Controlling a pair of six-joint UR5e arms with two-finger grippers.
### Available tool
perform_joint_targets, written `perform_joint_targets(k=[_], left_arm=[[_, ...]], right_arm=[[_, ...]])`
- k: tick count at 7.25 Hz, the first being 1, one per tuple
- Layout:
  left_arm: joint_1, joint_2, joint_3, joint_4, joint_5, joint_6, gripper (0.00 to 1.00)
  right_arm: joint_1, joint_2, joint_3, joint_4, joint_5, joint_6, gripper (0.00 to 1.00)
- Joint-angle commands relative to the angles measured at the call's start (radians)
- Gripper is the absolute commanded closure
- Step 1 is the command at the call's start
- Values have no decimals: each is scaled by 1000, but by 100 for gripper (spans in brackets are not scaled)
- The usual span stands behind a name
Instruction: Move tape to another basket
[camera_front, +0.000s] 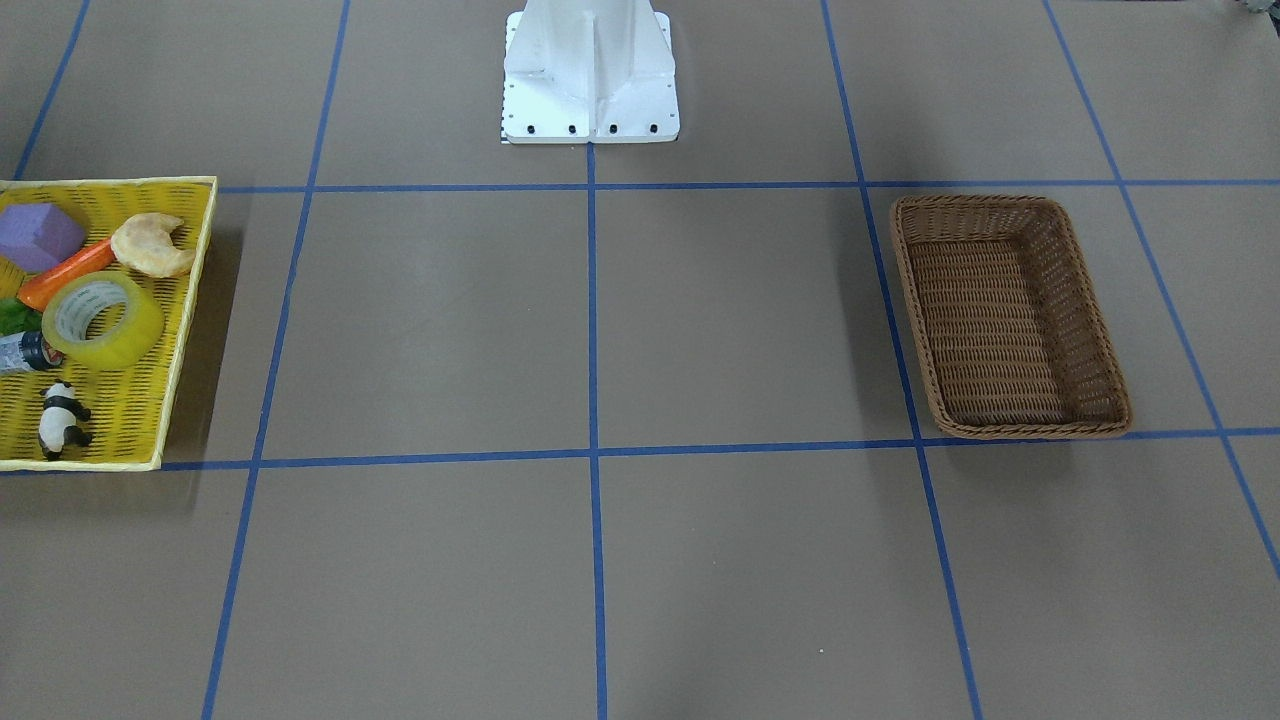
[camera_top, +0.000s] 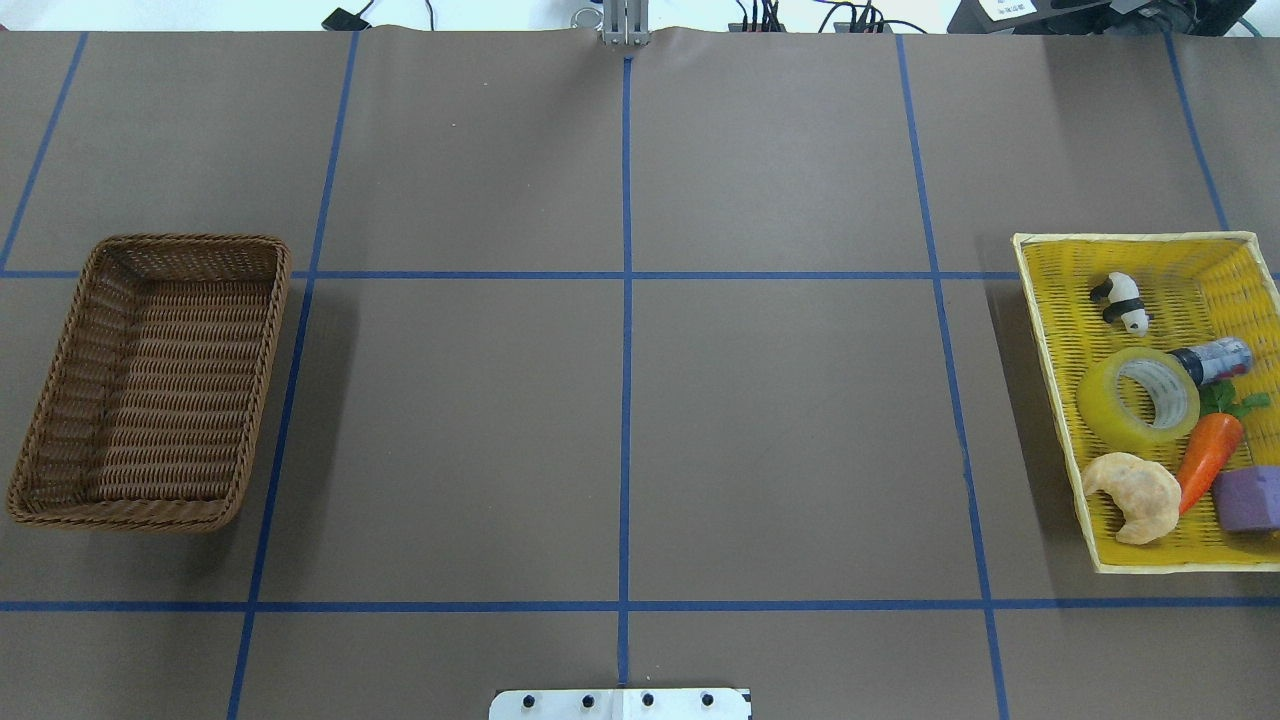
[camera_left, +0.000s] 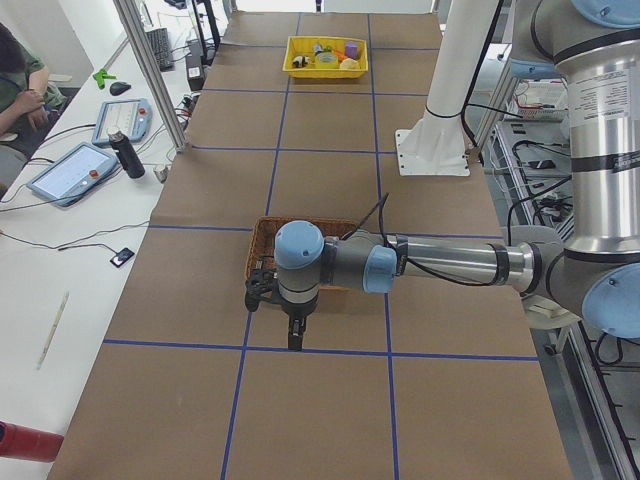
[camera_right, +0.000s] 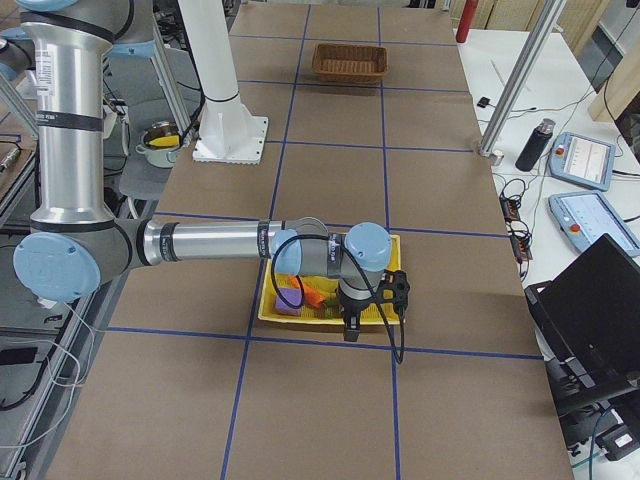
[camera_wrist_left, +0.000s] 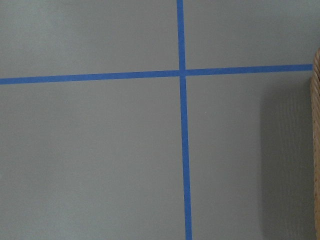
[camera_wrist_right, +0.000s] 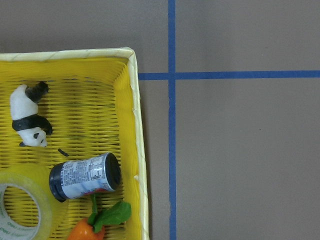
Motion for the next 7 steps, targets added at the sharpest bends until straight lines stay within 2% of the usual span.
perform_joint_targets(k=[1, 5, 7], left_arm=[[3, -6, -19, 0, -24, 0, 1], [4, -26, -13, -8, -16, -6, 1], [4, -50, 5, -9, -9, -9, 1]], right_arm=[[0, -3, 7, -1, -1, 0, 0], [-3, 42, 36, 2, 12, 23, 0], [-34, 68, 53, 5, 54, 35, 0]])
